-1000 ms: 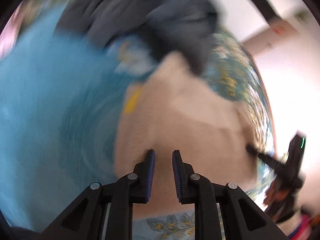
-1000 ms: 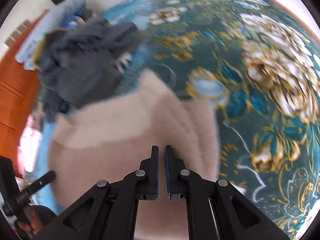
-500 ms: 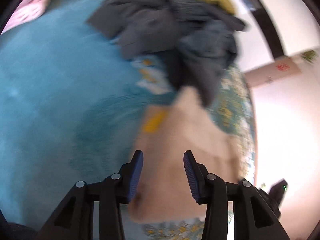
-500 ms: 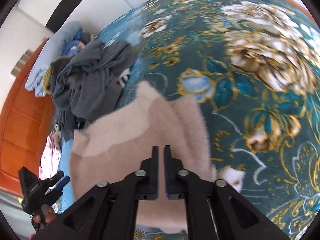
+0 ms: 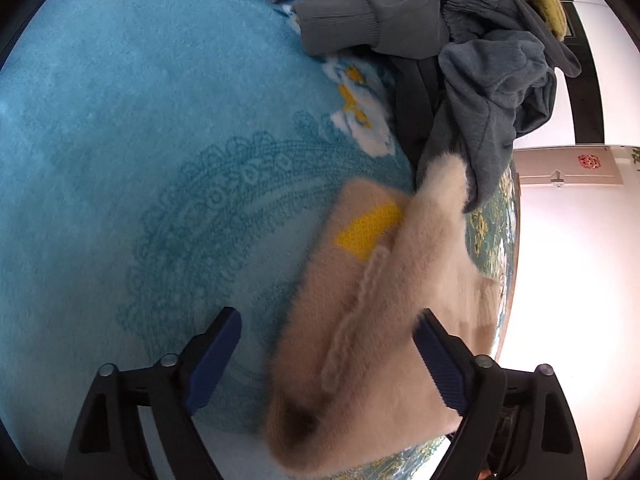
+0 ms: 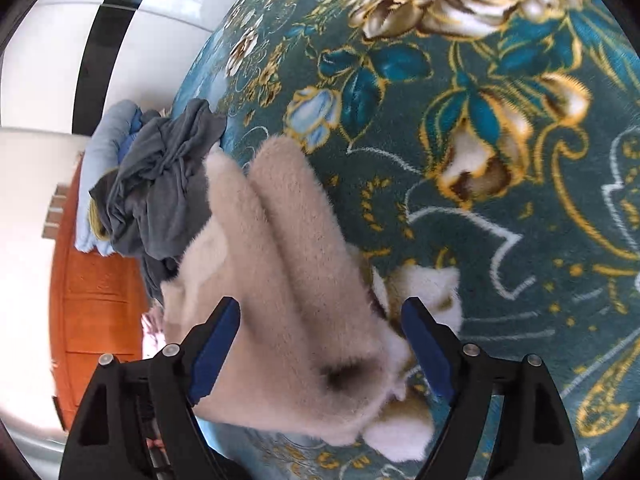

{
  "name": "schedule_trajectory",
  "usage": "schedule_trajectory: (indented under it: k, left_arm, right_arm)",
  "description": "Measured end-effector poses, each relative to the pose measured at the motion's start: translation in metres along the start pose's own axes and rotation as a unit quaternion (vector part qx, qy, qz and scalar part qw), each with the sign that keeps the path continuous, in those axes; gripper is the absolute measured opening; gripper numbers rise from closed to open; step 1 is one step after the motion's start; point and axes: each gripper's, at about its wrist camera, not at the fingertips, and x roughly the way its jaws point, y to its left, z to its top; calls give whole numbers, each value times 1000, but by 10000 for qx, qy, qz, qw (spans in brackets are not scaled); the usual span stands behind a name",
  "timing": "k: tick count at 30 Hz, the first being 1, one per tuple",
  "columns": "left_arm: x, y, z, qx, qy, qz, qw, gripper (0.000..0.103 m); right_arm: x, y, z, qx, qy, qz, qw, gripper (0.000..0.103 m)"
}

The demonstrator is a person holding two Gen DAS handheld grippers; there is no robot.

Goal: Fold clothes
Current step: 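Grasp the folded sweater with both grippers at its collar end, then lift the folded sweater with both grippers and carry it toward the pink blanket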

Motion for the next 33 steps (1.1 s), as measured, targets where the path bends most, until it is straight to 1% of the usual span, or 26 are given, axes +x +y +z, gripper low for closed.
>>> schedule_trajectory:
  k: [1, 2, 4, 6, 9, 11, 13, 15, 17, 18, 19, 20, 21, 22, 23, 25, 28, 33]
  left_arm:
    - [3, -1, 1, 13, 22, -108, 9999, 103]
    - [5, -2, 1, 32, 48, -196, 9998, 103]
    - [10, -6, 1, 172, 157, -112, 9997, 103]
    - [12, -8, 2, 232, 169, -143, 9995, 103]
    - [12, -11, 6, 290, 156, -267, 9991, 103]
    - [14, -14, 8, 363, 137, -220, 9990, 103]
    - [17, -15, 10, 349, 179, -192, 9990, 103]
    - [17, -13, 10, 251, 181, -288, 9991, 102]
    - [17, -11, 10, 197, 197, -368, 9989, 102]
    - [18, -12, 9, 227, 224, -353, 9989, 96]
    - [18, -13, 7, 260, 250, -331, 9988, 84]
    - [20, -15, 5, 306, 273, -275, 9988, 77]
    - [21, -16, 2, 370, 291, -201, 9987, 63]
    - [22, -20, -1, 473, 303, -171, 9983, 57]
    - [21, -23, -4, 572, 275, -117, 9979, 56]
    - [17, -30, -10, 777, 218, -35, 9967, 47]
    - [10, -34, -16, 868, 140, -58, 9961, 41]
    - [-5, -41, -28, 1000, -66, -150, 9949, 36]
  right_arm:
    - [3, 0, 2, 4, 15, 44, 10000, 84]
    - [6, 1, 5, -30, 29, 80, 10000, 85]
    - [13, 4, 11, -106, 83, 130, 9998, 88]
    - [19, 9, 17, -220, 171, 185, 9994, 90]
    - [27, 18, 26, -328, 301, 221, 9988, 90]
    - [31, 22, 30, -361, 315, 233, 9986, 90]
    - [38, 27, 33, -377, 420, 204, 9982, 90]
    - [43, 34, 32, -481, 490, 64, 9976, 89]
    - [44, 38, 30, -569, 470, -103, 9972, 80]
    - [43, 38, 30, -548, 441, -160, 9974, 75]
    - [41, 35, 29, -460, 416, -175, 9979, 61]
    - [39, 33, 28, -365, 391, -185, 9984, 53]
    - [37, 30, 28, -269, 366, -194, 9988, 51]
    - [35, 30, 26, -192, 349, -179, 9990, 48]
    - [32, 33, 24, -192, 319, -189, 9991, 46]
    - [28, 40, 19, -215, 255, -219, 9992, 43]
    - [17, 49, 11, -162, 132, -114, 9997, 40]
    - [-2, 62, -2, -170, 87, 9, 9998, 37]
